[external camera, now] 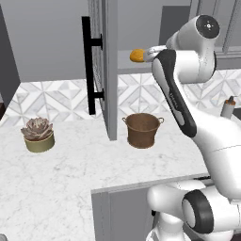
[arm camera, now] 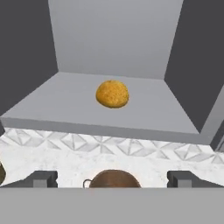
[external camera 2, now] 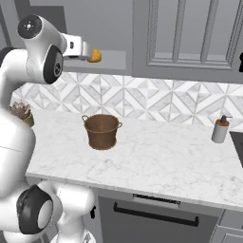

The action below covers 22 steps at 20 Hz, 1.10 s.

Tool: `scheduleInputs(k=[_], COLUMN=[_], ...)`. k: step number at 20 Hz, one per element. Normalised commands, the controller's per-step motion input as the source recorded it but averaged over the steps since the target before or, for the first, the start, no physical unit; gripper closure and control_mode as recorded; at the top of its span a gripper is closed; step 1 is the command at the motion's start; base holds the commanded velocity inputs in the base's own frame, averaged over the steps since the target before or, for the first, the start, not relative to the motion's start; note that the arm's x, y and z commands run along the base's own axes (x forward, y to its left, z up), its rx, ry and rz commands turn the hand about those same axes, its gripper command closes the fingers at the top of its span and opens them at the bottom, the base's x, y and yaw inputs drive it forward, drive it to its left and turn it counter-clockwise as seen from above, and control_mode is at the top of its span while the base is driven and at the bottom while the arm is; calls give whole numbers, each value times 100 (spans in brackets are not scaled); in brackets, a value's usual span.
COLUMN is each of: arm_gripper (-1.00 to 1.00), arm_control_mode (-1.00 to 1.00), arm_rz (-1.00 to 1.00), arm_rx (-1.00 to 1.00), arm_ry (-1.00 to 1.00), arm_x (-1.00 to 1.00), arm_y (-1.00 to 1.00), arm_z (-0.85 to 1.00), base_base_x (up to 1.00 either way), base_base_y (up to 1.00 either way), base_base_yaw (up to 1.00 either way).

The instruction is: Open the cabinet, pick up the bread from the cabinet and place it in the basket. Then move the basket to the dining counter.

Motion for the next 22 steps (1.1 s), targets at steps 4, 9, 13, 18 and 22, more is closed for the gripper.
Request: scheduleInputs(k=[4,9,13,18,22], arm_gripper=[-100,-100,-100,-100,-100], arm_control_mode=[-100,-100,-100,-100,-100], arm_rz=[-2,-1,0,0,0], arm_rx=[8,9,4,1,0], arm_ry=[-2,0,-1,-4,0], arm_x=[72,53,51,55,72], arm_y=[-2,-5,0,0,0], arm_z=[0,-16,-22,-1,0], base_base_x=[0,0,0,0,0], base_base_y=[0,0,0,0,0], base_base_yaw=[0,0,0,0,0])
